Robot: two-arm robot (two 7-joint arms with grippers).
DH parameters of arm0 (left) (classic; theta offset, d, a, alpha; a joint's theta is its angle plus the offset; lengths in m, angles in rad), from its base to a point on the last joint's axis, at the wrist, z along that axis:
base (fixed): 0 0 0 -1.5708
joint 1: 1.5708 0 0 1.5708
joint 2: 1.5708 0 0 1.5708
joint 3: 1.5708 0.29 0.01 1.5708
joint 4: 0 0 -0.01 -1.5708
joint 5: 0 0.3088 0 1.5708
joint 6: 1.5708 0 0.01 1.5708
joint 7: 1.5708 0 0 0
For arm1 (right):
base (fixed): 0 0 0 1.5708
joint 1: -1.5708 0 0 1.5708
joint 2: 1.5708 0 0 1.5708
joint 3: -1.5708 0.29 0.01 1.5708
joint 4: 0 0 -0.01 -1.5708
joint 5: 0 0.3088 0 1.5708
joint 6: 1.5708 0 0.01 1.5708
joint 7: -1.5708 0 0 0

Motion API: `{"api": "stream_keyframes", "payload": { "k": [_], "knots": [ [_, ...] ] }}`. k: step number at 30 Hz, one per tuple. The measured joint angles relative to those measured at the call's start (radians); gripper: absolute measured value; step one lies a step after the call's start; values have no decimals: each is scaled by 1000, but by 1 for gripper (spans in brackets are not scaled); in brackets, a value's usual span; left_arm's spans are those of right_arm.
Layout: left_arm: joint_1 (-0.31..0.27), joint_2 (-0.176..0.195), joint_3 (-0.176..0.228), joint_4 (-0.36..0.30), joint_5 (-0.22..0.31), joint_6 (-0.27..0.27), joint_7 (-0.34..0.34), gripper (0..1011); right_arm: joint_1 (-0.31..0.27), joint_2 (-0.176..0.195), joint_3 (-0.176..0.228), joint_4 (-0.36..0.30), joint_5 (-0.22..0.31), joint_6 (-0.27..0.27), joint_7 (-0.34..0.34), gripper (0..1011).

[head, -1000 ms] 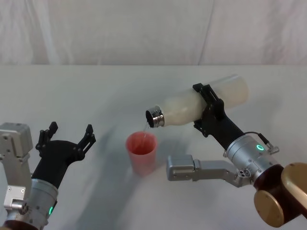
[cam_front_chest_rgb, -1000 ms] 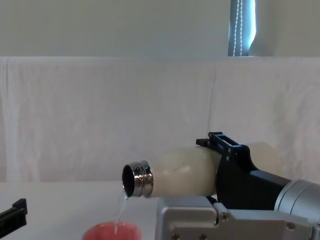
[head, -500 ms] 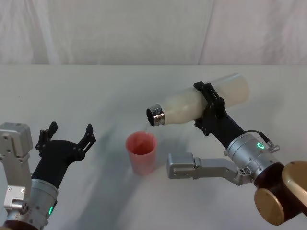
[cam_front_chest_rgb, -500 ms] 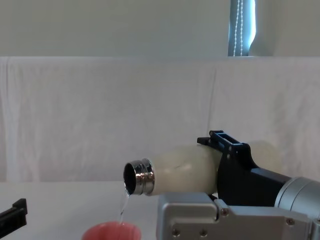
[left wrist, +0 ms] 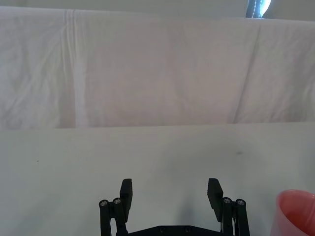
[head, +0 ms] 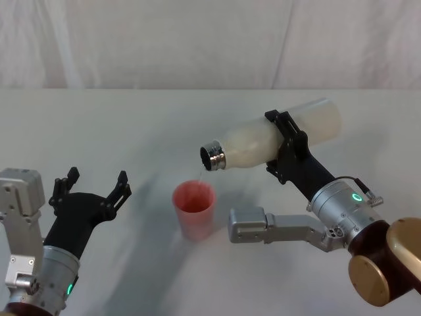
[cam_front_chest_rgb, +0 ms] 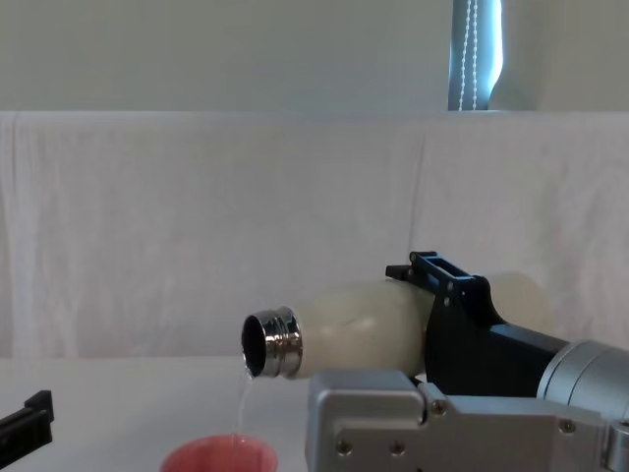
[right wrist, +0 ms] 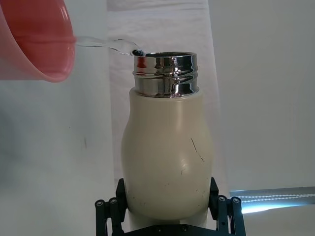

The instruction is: Grasp the thermos with one hand and pour water into the cup lid.

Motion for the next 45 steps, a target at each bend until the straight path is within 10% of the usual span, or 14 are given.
{"api": "stream_keyframes", "payload": {
  "k": [26, 45],
  "knots": [
    [0, 0, 0, 0, 0, 0, 0, 1001, -54, -39, 68, -39, 134, -28, -17, 960],
    [0, 0, 0, 0, 0, 0, 0, 1001, -106, -79, 129, -117, 313, -22, 110, 960]
  ]
}}
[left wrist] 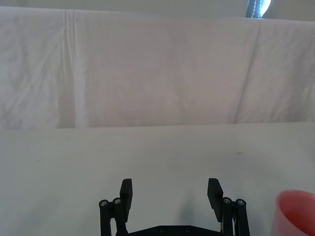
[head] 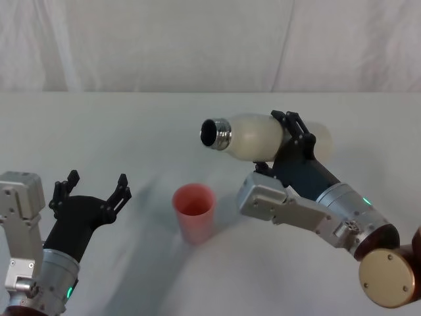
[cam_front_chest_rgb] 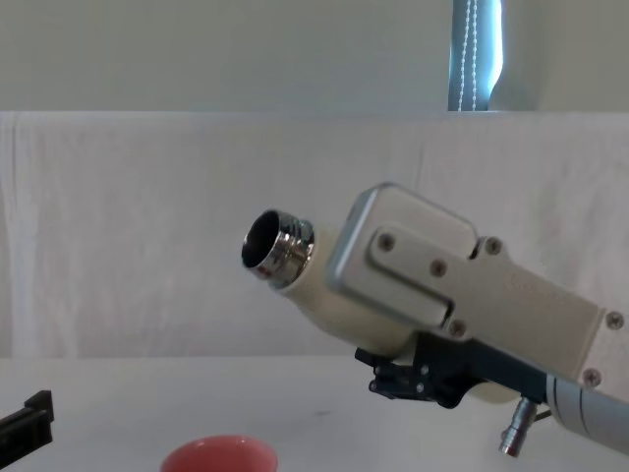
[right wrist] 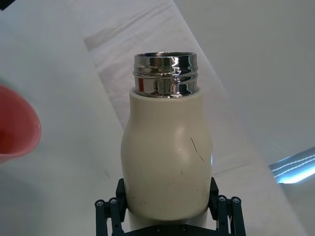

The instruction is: Grasp the thermos with one hand and pour water into the cup lid.

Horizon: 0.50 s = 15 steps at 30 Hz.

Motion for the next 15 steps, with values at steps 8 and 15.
{"api": "stream_keyframes", "payload": {
  "k": [8, 15],
  "knots": [
    [0, 0, 0, 0, 0, 0, 0, 1001, -19, -30, 54, -1, 149, -23, 44, 960],
    [0, 0, 0, 0, 0, 0, 0, 1001, -34, -64, 110, 14, 305, -47, 75, 960]
  ]
}}
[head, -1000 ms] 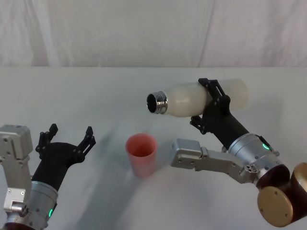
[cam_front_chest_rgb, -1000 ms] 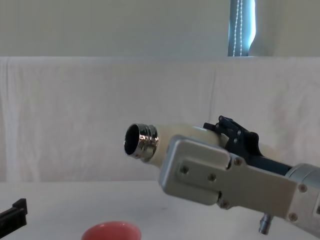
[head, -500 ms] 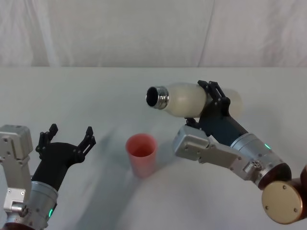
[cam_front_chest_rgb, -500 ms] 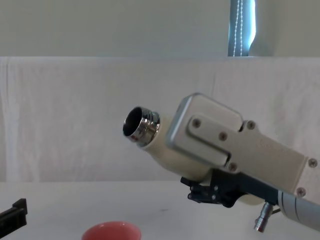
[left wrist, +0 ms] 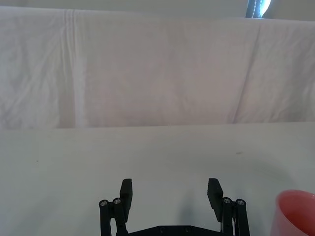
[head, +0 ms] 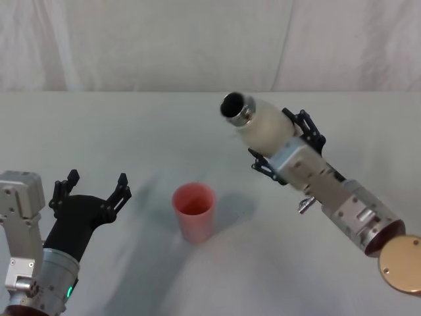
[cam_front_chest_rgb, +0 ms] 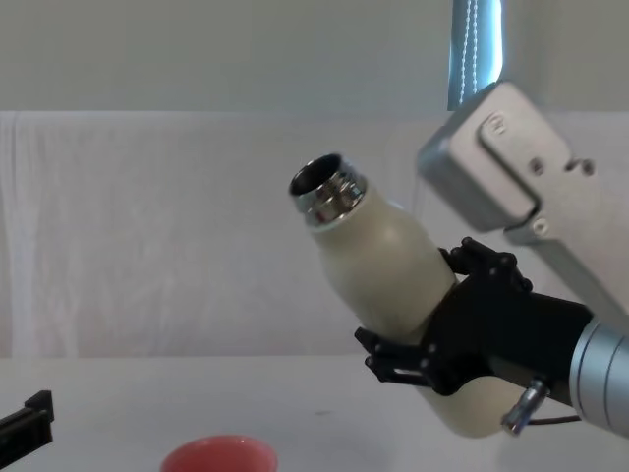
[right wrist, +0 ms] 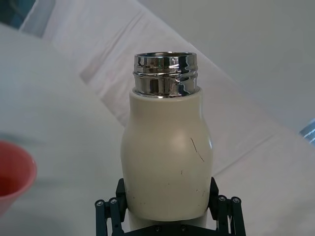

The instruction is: Grasp the thermos with one hand and pour water into the cup lid.

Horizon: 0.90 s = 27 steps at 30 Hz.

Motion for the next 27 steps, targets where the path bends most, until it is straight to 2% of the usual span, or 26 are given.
{"api": "stream_keyframes", "payload": {
  "k": [6, 15, 16, 21, 27],
  "knots": [
    [0, 0, 0, 0, 0, 0, 0, 1001, -8, -24, 43, 11, 134, -8, 30, 960],
    [0, 0, 0, 0, 0, 0, 0, 1001, -14, -48, 79, 21, 279, -7, 54, 960],
    [0, 0, 0, 0, 0, 0, 0, 1001, -15, -53, 87, 23, 311, -3, 63, 960],
    [0, 0, 0, 0, 0, 0, 0, 1001, -16, -63, 105, 29, 408, 22, 87, 960],
    [0, 0, 0, 0, 0, 0, 0, 1001, -15, -65, 116, 34, 481, 62, 97, 960]
  ]
}}
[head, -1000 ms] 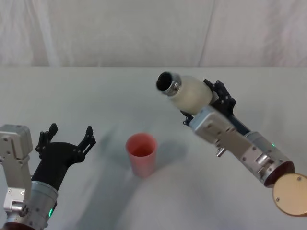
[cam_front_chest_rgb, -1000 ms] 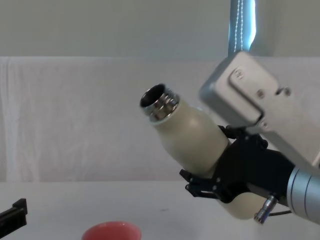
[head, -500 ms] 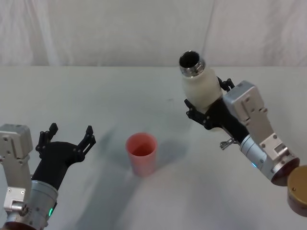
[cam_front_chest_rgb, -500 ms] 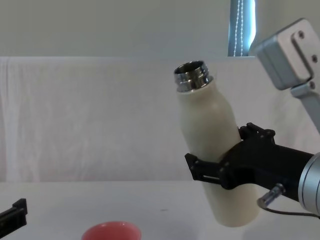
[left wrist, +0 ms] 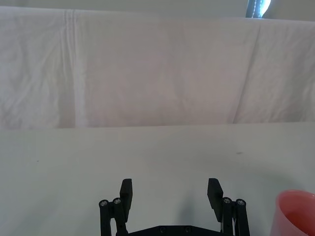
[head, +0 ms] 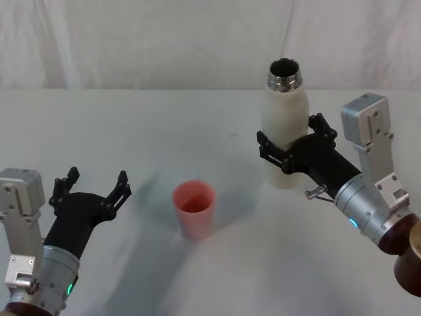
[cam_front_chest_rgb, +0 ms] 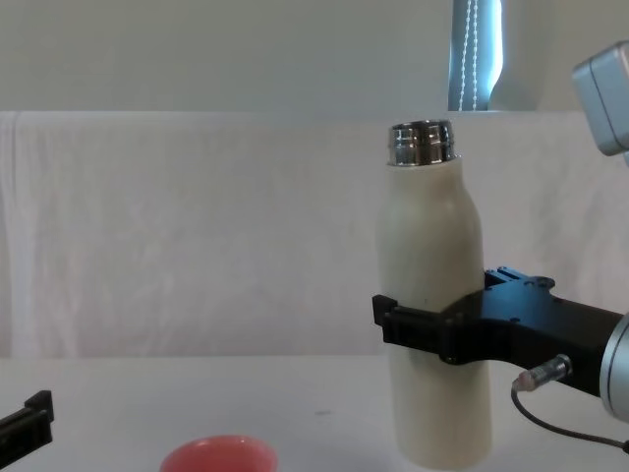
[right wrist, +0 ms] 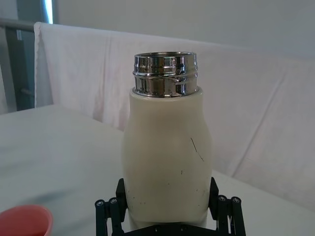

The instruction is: Grasp the thermos with one hand and pour water into the cup lid.

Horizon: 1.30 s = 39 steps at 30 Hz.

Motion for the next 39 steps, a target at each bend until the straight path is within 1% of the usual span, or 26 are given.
{"api": "stream_keyframes", "payload": {
  "k": [1, 4, 7, 11, 14, 20, 31, 39],
  "knots": [
    [0, 0, 0, 0, 0, 0, 0, 1001, 0, 0, 0, 0, 0, 0, 0, 960],
    [0, 0, 0, 0, 0, 0, 0, 1001, 1, 0, 8, 1, 37, 18, 6, 960],
    [0, 0, 0, 0, 0, 0, 0, 1001, 1, -2, 20, 7, 87, 36, 13, 960],
    [0, 0, 0, 0, 0, 0, 0, 1001, 3, -2, 26, 10, 125, 48, 15, 960],
    [0, 0, 0, 0, 0, 0, 0, 1001, 5, 1, 26, 13, 142, 52, 14, 960],
    [0, 0, 0, 0, 0, 0, 0, 1001, 9, 11, 18, 22, 155, 51, 3, 960],
    [0, 0, 0, 0, 0, 0, 0, 1001, 18, 29, 1, 48, 179, 11, -21, 960],
    [0, 0, 0, 0, 0, 0, 0, 1001, 31, 33, -11, 77, 189, -3, -29, 960]
  ]
}}
